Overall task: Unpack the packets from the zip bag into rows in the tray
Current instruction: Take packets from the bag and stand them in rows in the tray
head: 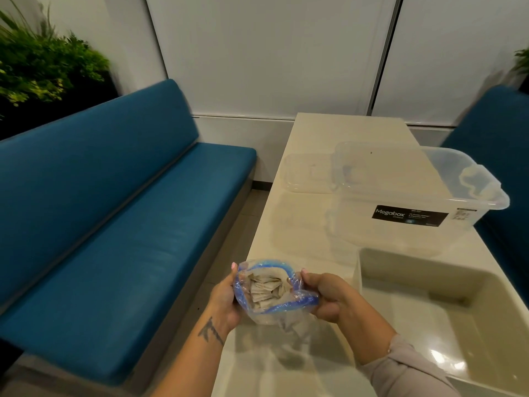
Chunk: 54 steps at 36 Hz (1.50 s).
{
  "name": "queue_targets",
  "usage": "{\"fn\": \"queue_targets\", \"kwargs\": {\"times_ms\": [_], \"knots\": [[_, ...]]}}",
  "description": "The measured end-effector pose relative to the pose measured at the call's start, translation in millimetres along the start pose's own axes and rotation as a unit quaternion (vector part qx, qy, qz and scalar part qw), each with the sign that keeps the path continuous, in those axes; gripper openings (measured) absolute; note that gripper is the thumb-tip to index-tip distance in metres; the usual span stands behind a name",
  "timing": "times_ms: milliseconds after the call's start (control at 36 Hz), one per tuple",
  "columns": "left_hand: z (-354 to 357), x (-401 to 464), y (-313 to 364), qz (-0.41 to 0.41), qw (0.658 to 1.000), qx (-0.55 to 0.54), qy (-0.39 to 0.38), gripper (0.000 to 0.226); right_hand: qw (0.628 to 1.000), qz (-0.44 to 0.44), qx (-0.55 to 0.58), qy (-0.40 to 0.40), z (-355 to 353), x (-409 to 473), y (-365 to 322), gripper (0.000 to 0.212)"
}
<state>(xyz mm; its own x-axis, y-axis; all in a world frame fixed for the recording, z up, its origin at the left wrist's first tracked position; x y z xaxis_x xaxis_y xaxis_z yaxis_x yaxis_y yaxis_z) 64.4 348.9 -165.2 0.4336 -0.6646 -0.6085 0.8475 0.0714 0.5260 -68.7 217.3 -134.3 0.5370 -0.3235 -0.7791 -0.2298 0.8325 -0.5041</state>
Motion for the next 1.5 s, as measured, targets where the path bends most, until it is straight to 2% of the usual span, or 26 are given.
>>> {"fn": "queue_targets", "kwargs": {"times_ms": [250, 417, 556, 639, 694, 778, 833, 889, 944, 1028, 1056, 1139, 1250, 1389, 1500], "knots": [[-10.5, -3.3, 6.7, 0.035, 0.998, 0.037, 0.047, 0.040, 0.996, 0.034, -0.076, -0.019, -2.2, 0.2, 7.7, 0.022], [-10.7, -7.3, 8.5, 0.048, 0.988, 0.113, 0.096, 0.035, 0.998, 0.020, -0.049, 0.031, -2.8, 3.2, 9.3, 0.013], [1.1, -11.0, 9.6, 0.057, 0.963, 0.214, 0.156, 0.054, 0.994, -0.019, -0.096, 0.048, 4.2, 4.6, 3.7, 0.015], [4.7, -12.0, 13.2, 0.075, 0.925, 0.329, 0.175, 0.069, 0.993, -0.040, -0.101, 0.045, 3.8, 6.1, 0.2, 0.019], [4.9, -15.0, 15.1, 0.134, 0.884, 0.414, 0.169, 0.070, 0.993, -0.049, -0.096, 0.044, 3.8, 5.3, -1.9, 0.020], [2.2, -19.2, 16.7, 0.278, 0.799, 0.506, 0.170, 0.054, 0.992, -0.057, -0.100, 0.060, 5.6, 2.8, -4.4, 0.018], [3.1, -22.8, 17.9, 0.338, 0.763, 0.530, 0.151, 0.040, 0.989, -0.065, -0.113, 0.071, 6.7, 2.9, -5.6, 0.017], [7.0, -25.0, 19.5, 0.373, 0.710, 0.584, 0.125, 0.021, 0.984, -0.076, -0.141, 0.078, 7.9, 1.1, -6.7, 0.022], [12.1, -27.5, 21.1, 0.358, 0.663, 0.650, 0.101, 0.015, 0.978, -0.087, -0.170, 0.083, 7.6, -0.5, -8.1, 0.025], [25.3, -31.5, 24.3, 0.286, 0.607, 0.736, 0.089, 0.009, 0.973, -0.111, -0.188, 0.076, 11.8, -8.5, -10.7, 0.012], [30.2, -31.8, 25.1, 0.266, 0.590, 0.757, 0.090, 0.010, 0.970, -0.122, -0.194, 0.077, 13.2, -10.9, -11.5, 0.014], [44.2, -31.7, 29.0, 0.228, 0.555, 0.794, 0.096, 0.020, 0.956, -0.164, -0.229, 0.081, 15.2, -17.8, -14.3, 0.035], [52.2, -29.3, 35.3, 0.193, 0.496, 0.841, 0.092, 0.041, 0.943, -0.171, -0.270, 0.097, 10.8, -23.3, -18.4, 0.030], [47.1, -33.8, 33.4, 0.182, 0.459, 0.867, 0.067, 0.061, 0.962, -0.154, -0.202, 0.101, 2.0, -22.8, -18.7, 0.030], [42.8, -35.8, 29.8, 0.188, 0.467, 0.861, 0.063, 0.072, 0.966, -0.188, -0.146, 0.102, -2.0, -18.5, -19.7, 0.036]]}}
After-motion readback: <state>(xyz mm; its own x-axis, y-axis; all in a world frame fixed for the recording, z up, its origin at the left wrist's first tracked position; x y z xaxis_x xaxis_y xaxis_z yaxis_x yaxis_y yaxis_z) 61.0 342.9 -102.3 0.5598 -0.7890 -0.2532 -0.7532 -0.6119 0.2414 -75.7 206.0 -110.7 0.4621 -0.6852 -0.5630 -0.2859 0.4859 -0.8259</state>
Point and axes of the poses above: each hand's wrist, its own x-axis towards the middle knuckle, its own z-axis out of the palm, y = z × x, the point moved 1 cm from there along x, towards the middle knuckle, and after that the axes turned 1 degree about -y, right-handed, at the moved point
